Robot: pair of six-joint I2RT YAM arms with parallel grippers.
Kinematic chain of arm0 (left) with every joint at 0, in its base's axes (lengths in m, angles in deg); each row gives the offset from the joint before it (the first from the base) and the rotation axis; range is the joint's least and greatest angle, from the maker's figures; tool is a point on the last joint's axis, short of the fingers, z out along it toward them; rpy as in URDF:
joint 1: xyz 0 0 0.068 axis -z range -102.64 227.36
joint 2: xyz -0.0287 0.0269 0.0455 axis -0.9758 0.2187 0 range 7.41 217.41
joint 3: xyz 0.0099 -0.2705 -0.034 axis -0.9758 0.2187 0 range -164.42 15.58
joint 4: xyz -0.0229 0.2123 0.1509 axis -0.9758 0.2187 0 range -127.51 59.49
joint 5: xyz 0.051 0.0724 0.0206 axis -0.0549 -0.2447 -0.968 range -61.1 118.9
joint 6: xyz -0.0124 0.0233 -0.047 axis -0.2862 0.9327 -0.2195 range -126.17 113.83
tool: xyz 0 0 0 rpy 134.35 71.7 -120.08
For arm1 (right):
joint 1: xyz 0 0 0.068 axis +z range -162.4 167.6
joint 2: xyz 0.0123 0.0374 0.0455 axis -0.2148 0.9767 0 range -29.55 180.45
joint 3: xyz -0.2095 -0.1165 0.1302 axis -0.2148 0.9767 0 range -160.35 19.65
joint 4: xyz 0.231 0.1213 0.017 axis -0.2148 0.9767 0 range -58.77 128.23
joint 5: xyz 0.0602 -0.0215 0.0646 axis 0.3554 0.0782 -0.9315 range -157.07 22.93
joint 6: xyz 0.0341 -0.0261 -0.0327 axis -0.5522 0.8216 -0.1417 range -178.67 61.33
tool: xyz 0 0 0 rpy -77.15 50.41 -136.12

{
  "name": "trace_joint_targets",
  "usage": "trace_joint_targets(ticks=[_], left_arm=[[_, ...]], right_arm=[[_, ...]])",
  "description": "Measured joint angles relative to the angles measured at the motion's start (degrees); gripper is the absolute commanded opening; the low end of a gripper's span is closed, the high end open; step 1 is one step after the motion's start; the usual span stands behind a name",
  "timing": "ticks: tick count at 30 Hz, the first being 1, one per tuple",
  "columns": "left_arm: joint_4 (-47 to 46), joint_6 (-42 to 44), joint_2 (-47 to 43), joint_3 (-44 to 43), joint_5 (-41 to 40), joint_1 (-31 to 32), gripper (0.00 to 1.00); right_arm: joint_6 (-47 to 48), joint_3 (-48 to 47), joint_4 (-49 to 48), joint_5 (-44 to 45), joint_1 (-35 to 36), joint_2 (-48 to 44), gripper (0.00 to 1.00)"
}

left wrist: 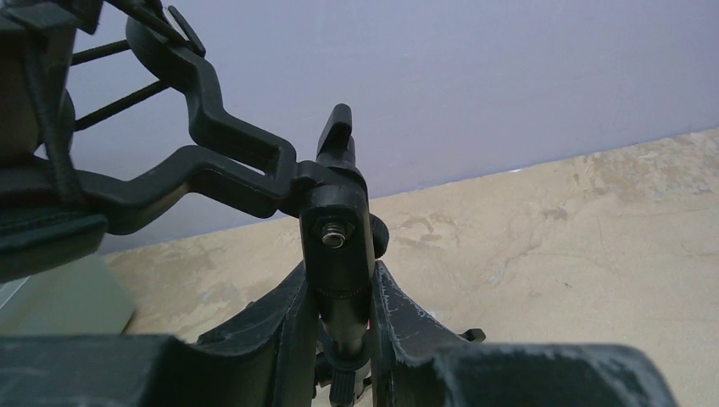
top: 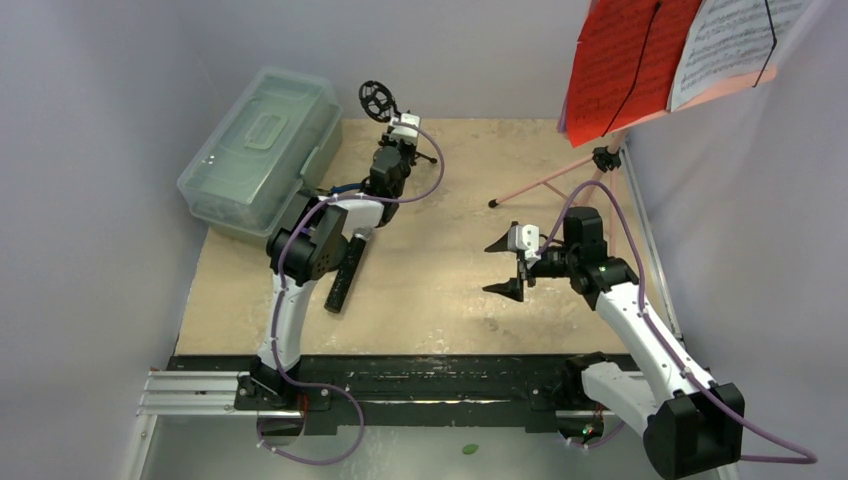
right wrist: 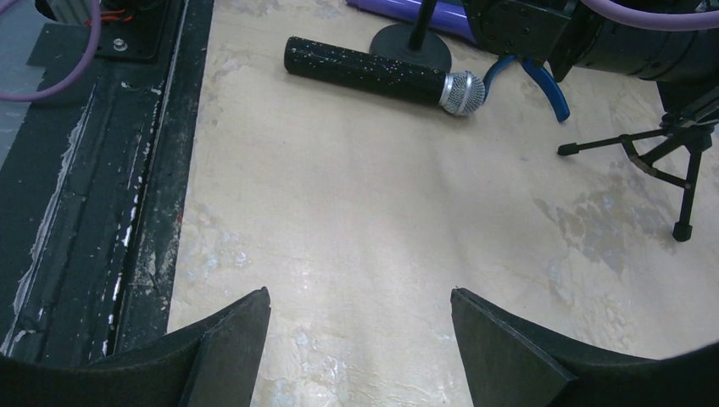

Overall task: Pack up the instrument practice props
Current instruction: Place the microphone stand at the center of the board.

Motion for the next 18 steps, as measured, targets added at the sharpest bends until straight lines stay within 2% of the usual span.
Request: trace_joint_targets(ticks=[4,11,18], left_arm=[[0.57,-0.44,0.00,-0.07,-1.31,-0.09,0.29],[5.27,-1.99,-0.15,1.36,-2.71,-0.48,0.66],[11.39,-7.87,-6.75,9.60,1.25,-0.48,0.78]], right_arm=[[0.02,0.00,0.07,0.00,0.00,0.00,0.82],[0.02,0.00,0.13,0.02,0.00,0.00,0.82],[0.85,0.00,0.70,0.04,-0.74,0.00,0.83]])
